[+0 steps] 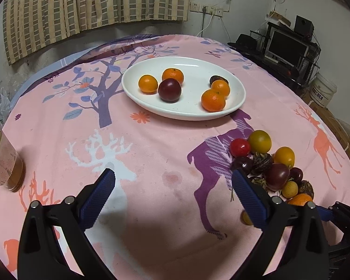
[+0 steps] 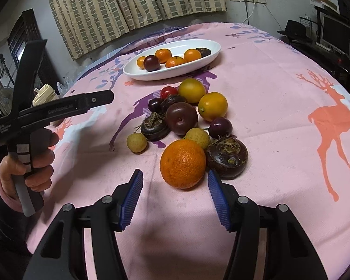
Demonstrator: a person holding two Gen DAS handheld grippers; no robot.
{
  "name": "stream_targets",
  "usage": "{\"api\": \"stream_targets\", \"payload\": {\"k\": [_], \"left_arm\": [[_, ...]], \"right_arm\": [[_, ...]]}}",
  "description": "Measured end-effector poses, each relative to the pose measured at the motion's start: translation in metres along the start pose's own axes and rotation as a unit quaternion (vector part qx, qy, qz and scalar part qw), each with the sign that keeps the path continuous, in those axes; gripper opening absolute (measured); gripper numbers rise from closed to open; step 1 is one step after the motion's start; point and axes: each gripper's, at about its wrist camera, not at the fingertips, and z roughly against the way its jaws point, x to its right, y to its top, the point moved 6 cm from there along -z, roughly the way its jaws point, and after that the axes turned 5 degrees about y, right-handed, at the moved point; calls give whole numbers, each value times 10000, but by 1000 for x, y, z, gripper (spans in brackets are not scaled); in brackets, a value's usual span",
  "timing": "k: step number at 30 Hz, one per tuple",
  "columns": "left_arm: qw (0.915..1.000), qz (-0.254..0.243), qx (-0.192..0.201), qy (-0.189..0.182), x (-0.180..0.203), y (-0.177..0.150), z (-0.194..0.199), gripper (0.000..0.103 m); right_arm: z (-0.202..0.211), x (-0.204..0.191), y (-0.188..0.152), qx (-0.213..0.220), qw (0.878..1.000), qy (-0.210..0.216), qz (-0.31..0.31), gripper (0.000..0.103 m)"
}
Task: Organize fruits
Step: 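Grasp a mandarin with the right tool while the left tool grasps a yellow-green fruit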
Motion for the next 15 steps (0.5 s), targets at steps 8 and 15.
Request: {"api": "stream_targets", "payload": {"k": [8,15], "left_arm": [[10000,68,-56,-31,-4,-1,-1,98],[10000,-9,-55,4,-2,-2,-2,98]], "right_arm": [[-12,3,8,-69,9998,-129,-95,54],[-16,11,11,-16,9994,-229,-249,42]]}}
